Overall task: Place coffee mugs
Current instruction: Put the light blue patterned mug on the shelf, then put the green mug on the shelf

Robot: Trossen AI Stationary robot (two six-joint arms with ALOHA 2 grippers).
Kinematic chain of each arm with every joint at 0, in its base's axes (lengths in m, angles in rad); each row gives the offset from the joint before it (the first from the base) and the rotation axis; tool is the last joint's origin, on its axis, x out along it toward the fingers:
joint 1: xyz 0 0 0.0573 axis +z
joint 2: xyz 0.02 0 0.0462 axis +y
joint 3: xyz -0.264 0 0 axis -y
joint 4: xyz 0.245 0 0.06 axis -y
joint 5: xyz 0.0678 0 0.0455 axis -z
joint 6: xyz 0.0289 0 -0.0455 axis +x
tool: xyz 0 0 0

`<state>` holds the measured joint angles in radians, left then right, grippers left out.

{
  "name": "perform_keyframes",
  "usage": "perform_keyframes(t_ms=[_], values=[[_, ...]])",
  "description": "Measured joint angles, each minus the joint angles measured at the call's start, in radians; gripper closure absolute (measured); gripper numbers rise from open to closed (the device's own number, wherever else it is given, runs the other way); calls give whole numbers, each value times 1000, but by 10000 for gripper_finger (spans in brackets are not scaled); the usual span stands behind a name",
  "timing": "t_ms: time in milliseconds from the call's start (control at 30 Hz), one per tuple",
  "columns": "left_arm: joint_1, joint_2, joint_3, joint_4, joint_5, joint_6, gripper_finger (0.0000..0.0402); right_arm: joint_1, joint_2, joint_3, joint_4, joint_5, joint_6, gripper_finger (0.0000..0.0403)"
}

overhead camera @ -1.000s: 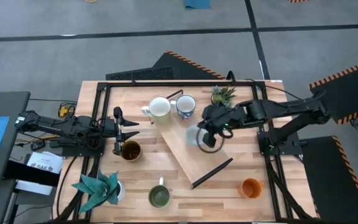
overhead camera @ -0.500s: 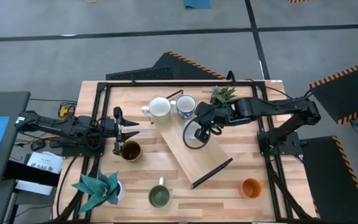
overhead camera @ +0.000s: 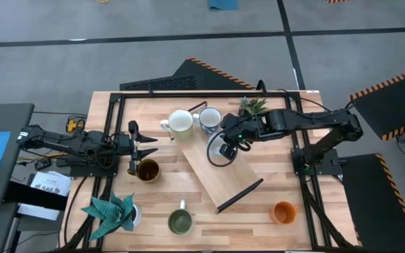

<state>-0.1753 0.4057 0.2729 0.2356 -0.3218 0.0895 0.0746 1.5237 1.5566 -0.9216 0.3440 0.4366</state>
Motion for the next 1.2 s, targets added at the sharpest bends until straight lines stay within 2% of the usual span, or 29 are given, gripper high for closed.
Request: perform_keyframes(t_ms=[400, 700, 867, 1033, 1200], values=[[0, 0, 0, 0, 0, 0, 258, -32, -35, -2, -3, -8, -5, 287], [0, 0, 0, -15, 0, 0, 258, -16, -144, -2, -55, 6, -94, 286], [0, 0, 0, -15, 0, -7, 258, 46, -233, -74, -79, 141, -77, 286], [0, 0, 0, -15, 0, -8, 258, 120, -330, -229, -67, 296, -2, 286], [0, 0, 0, -14, 0, -8, 258, 147, -406, -379, 26, 342, 33, 286]])
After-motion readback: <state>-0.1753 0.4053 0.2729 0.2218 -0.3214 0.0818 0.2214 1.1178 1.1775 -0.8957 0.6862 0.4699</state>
